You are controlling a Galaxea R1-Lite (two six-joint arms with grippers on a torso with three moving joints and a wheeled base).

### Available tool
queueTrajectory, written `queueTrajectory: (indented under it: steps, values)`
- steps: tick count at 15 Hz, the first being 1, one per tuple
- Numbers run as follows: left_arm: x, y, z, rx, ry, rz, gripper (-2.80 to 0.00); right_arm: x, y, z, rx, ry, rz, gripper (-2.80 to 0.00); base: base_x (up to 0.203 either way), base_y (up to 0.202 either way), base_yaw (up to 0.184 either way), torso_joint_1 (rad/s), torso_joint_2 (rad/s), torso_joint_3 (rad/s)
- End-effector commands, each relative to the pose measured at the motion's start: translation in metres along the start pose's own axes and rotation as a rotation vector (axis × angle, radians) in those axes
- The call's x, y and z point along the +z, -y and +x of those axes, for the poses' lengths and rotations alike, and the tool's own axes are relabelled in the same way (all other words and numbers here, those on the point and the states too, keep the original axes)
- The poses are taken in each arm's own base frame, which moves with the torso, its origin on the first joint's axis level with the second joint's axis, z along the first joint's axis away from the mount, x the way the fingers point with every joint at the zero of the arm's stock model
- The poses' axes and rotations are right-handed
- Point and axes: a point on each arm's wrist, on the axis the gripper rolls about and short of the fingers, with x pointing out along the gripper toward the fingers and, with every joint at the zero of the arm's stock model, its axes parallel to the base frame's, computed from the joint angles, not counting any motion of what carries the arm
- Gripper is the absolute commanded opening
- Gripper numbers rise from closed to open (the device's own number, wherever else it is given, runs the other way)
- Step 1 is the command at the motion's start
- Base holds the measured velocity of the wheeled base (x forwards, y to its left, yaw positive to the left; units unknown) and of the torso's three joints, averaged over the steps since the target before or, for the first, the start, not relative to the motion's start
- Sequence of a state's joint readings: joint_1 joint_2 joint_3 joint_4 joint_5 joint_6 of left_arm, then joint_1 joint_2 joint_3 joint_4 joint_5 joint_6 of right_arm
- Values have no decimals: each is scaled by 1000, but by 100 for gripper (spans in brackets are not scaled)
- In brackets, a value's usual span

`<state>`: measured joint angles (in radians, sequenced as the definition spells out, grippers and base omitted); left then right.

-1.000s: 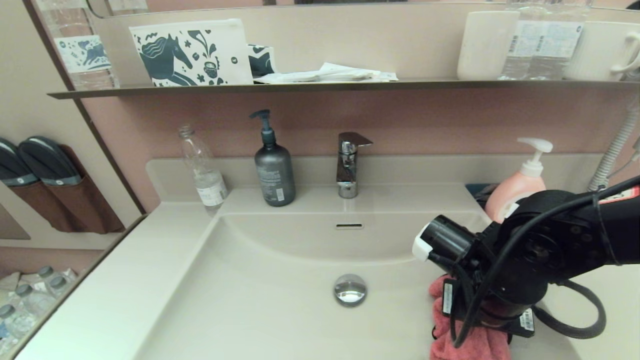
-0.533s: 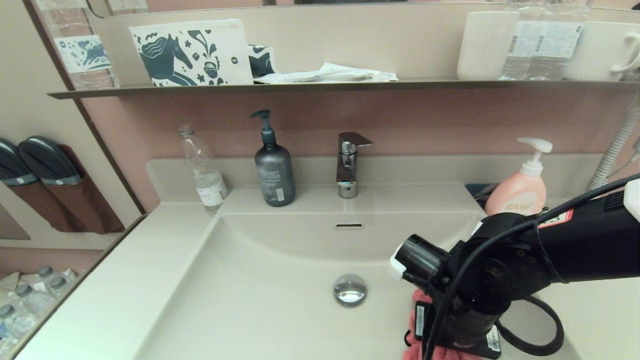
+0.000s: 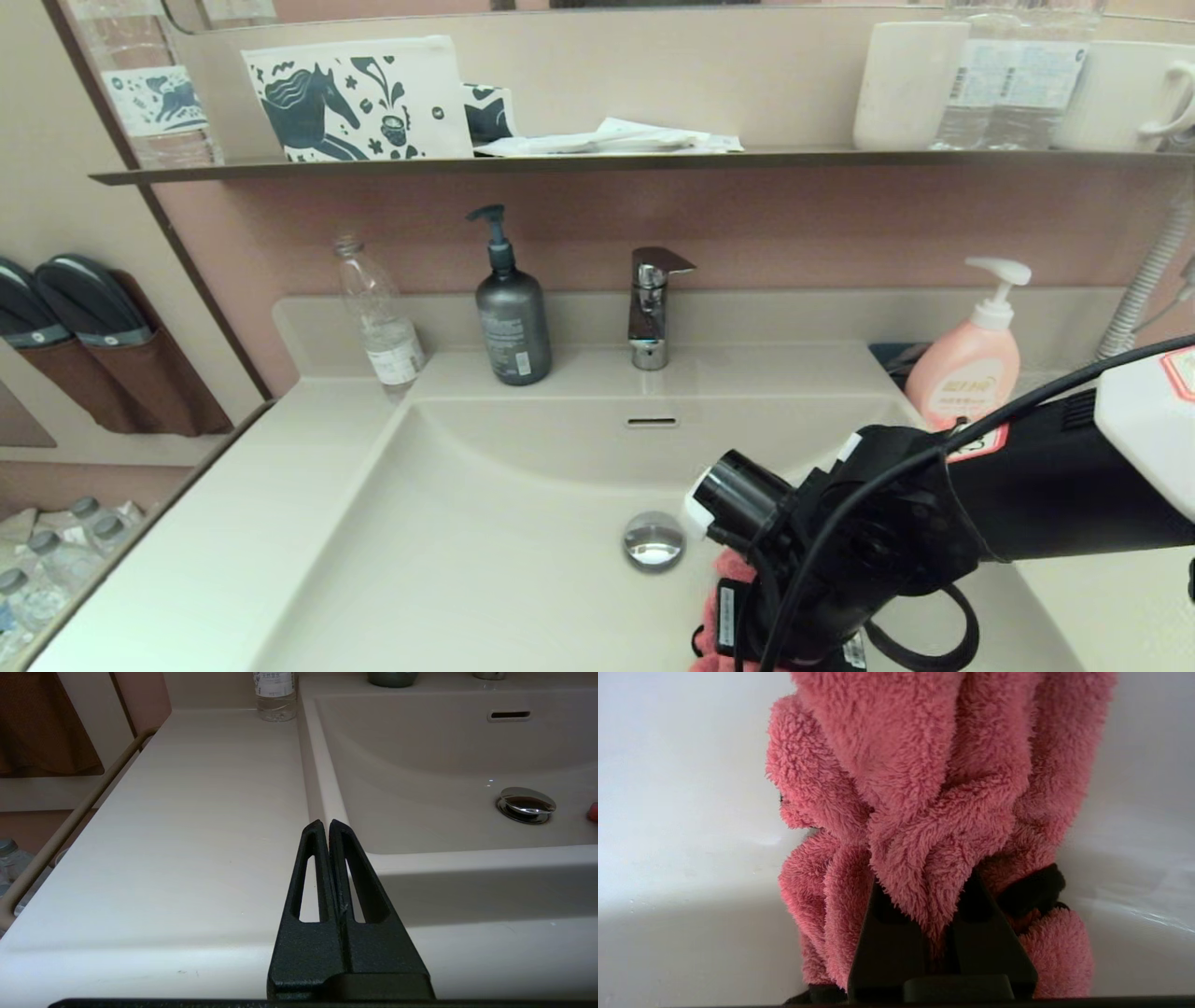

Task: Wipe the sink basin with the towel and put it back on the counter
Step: Wipe the sink

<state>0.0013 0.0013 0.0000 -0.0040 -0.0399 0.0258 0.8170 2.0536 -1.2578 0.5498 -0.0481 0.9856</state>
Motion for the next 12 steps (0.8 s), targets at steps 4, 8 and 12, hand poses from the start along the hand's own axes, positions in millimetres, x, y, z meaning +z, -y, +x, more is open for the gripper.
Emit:
queueTrajectory:
  steps: [4, 8, 12]
  values:
    - [0, 0, 0, 0, 0, 0, -280, -4, -32, 19, 18, -6, -73, -280, 0, 0, 0, 0, 0, 0]
    - [0, 0, 0, 0, 0, 0, -280, -9, -57, 17, 80, 17, -126, -280, 0, 0, 0, 0, 0, 0]
    - [0, 0, 0, -1, 0, 0, -280, -4, -80, 17, 137, 47, -154, -280, 0, 0, 0, 0, 0, 0]
